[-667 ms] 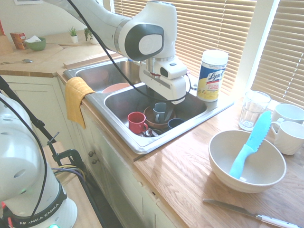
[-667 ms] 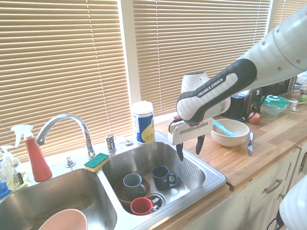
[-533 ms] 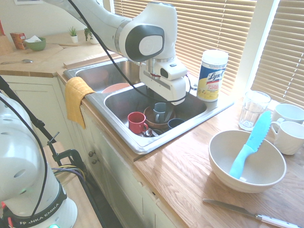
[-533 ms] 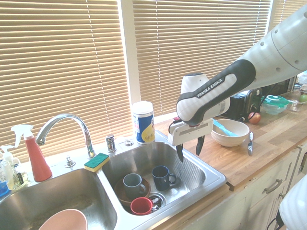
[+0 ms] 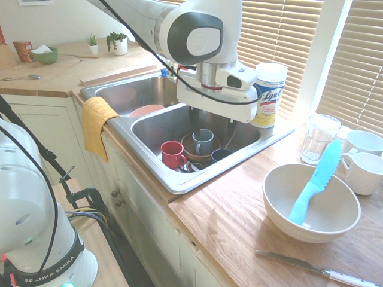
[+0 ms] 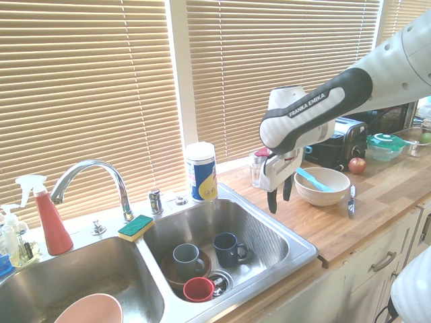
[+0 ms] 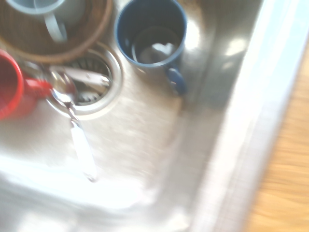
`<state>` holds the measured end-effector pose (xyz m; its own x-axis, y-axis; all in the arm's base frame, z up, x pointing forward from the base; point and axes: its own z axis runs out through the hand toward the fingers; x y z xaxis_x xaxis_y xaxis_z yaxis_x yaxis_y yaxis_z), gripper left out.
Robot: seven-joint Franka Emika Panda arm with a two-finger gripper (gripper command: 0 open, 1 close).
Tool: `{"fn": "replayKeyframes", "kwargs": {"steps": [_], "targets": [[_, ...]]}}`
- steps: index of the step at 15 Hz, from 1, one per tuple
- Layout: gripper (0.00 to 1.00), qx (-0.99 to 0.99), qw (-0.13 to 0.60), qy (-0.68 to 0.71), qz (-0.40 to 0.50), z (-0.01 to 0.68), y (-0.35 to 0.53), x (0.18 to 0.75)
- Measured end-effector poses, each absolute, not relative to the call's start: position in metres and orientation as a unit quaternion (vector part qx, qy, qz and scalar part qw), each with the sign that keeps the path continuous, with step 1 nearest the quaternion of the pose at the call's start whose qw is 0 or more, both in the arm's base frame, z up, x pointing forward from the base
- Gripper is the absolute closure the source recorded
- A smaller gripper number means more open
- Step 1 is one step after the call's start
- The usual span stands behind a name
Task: Put the knife into the sink
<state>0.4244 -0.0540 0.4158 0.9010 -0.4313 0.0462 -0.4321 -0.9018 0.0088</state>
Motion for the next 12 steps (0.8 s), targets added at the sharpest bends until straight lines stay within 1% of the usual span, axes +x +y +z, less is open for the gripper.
{"fn": "replayKeyframes", "kwargs": {"steps": [7,12], "targets": [[0.0,0.956,0.011,-0.289,0.048,0.439,-0.176,0.414],[0.0,0.937,0.009,-0.34,0.08,0.411,-0.23,0.43]]}}
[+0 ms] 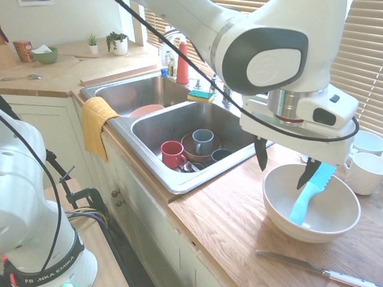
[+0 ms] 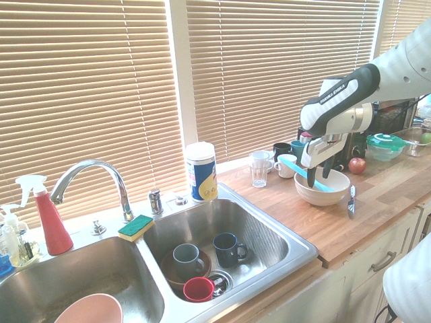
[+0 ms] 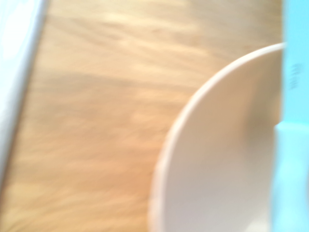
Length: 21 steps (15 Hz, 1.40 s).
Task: Put the knife into the sink
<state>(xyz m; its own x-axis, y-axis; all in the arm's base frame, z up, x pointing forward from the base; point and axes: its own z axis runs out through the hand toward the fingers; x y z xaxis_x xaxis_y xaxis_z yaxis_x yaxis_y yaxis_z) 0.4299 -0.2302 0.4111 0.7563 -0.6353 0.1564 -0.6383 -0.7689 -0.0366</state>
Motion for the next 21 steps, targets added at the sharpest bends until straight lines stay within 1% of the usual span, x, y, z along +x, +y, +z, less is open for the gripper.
{"fn": "replayKeyframes", "kwargs": {"steps": [5,6,10,21], "targets": [[0.0,0.919,-0.005,-0.382,0.094,0.387,-0.258,0.45],[1.0,0.917,-0.006,-0.387,0.096,0.382,-0.262,0.454],[1.0,0.912,-0.012,-0.4,0.094,0.367,-0.267,0.464],[1.0,0.906,-0.022,-0.412,0.095,0.37,-0.268,0.468]]}}
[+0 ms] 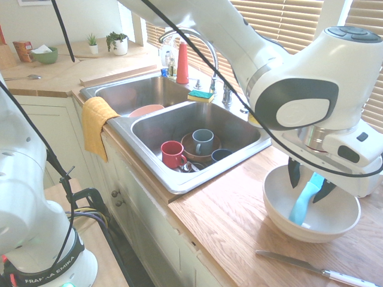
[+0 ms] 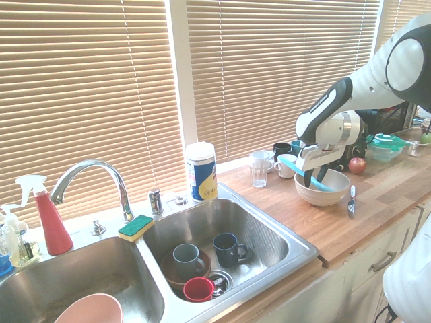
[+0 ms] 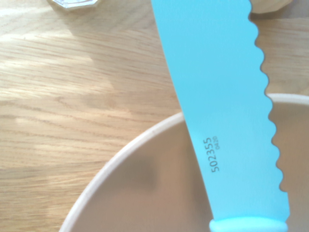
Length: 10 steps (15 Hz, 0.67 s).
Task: Put the knife into the sink
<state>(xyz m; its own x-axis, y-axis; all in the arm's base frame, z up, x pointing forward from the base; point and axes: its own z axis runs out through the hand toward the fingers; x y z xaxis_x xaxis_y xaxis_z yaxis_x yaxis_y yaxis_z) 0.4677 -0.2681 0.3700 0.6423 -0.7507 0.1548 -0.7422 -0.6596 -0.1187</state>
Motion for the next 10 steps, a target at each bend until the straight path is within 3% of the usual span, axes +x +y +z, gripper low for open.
{"fn": "replayKeyframes", "kwargs": {"steps": [10], "targets": [[1.0,-0.905,0.022,0.415,-0.091,0.3651,-0.2667,0.4688]]}}
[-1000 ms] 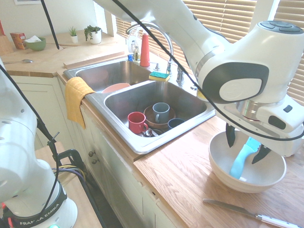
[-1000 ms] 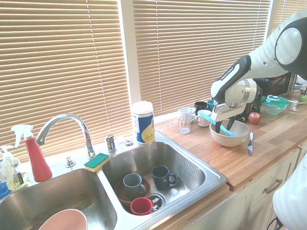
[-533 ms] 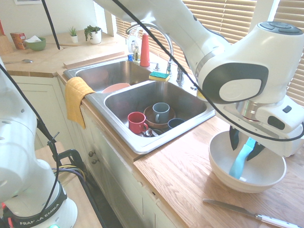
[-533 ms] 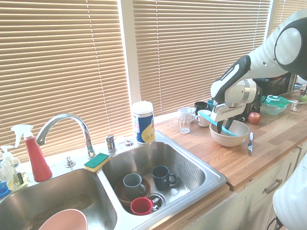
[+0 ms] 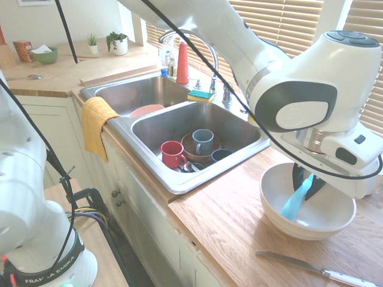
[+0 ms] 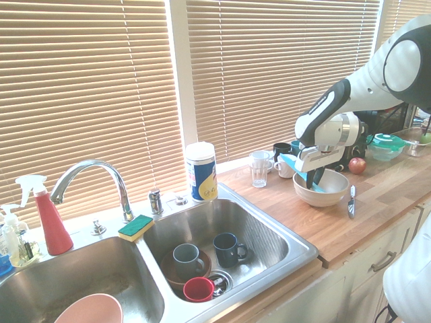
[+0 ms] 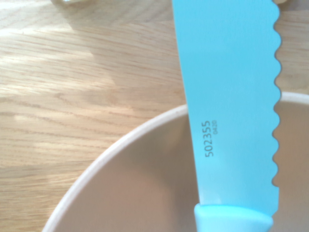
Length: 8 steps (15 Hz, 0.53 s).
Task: Put the knife into the sink
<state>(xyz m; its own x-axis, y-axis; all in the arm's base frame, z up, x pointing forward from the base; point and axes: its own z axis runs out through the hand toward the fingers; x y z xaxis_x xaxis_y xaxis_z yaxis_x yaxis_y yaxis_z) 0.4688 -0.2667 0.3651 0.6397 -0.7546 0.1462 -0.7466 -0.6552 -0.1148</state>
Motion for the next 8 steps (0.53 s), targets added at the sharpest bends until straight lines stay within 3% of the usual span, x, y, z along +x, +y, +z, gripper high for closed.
{"fn": "replayKeyframes", "kwargs": {"steps": [8], "targets": [[1.0,-0.902,0.033,0.413,-0.119,0.413,-0.263,0.46]]}}
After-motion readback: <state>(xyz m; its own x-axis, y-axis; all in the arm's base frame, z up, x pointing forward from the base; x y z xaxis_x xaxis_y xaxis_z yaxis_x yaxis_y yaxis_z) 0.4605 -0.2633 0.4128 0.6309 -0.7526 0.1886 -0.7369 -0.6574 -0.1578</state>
